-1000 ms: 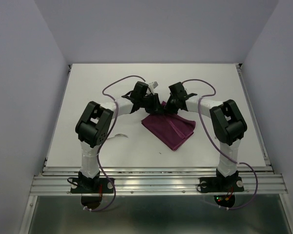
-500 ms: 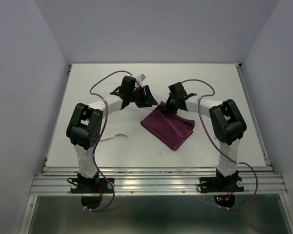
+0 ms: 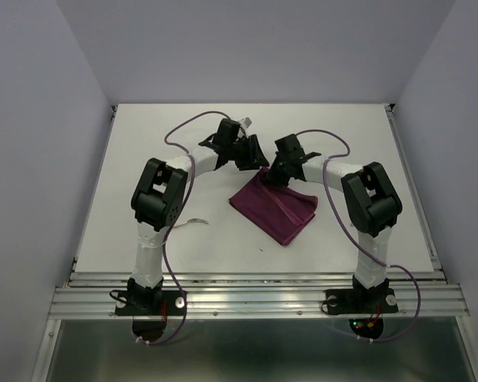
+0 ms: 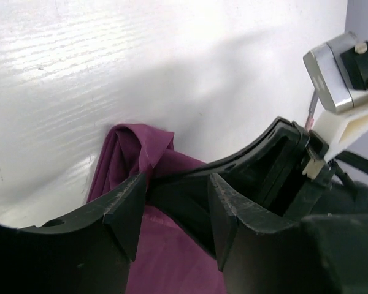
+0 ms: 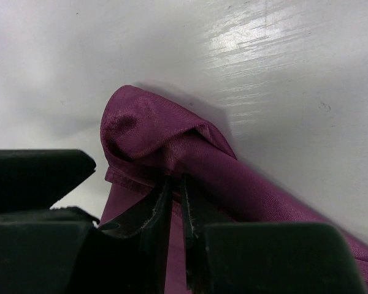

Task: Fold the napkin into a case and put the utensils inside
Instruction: Fold the lower triangle-folded napkin at the center of the board.

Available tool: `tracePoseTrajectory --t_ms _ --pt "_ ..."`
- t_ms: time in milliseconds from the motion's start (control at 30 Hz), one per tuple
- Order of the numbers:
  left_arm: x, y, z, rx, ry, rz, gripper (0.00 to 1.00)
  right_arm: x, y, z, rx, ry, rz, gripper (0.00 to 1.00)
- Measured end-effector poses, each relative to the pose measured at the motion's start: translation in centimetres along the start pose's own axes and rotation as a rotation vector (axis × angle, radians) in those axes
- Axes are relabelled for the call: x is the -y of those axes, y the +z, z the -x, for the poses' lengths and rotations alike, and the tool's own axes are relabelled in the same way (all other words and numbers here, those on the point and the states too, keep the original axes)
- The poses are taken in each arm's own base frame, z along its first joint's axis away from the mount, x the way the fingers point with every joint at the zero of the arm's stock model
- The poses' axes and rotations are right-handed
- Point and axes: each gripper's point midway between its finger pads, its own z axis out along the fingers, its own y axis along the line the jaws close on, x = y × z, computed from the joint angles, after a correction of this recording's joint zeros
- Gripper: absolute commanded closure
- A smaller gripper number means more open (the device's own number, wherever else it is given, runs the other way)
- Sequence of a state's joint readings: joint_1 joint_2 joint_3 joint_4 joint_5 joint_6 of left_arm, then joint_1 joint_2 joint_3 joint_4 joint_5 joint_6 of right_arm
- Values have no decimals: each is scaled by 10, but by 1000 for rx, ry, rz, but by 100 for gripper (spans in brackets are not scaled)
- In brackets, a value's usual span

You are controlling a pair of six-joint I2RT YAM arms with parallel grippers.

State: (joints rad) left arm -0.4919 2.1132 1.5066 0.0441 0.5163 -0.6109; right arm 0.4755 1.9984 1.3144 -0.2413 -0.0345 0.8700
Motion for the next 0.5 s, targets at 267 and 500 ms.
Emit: tracePoseTrajectory --t_ms 267,500 --pt "-9 15 7 14 11 106 60 0 0 -1 -3 -2 2 83" --pt "-27 19 -4 -12 15 193 65 0 0 -1 -3 -2 2 83"
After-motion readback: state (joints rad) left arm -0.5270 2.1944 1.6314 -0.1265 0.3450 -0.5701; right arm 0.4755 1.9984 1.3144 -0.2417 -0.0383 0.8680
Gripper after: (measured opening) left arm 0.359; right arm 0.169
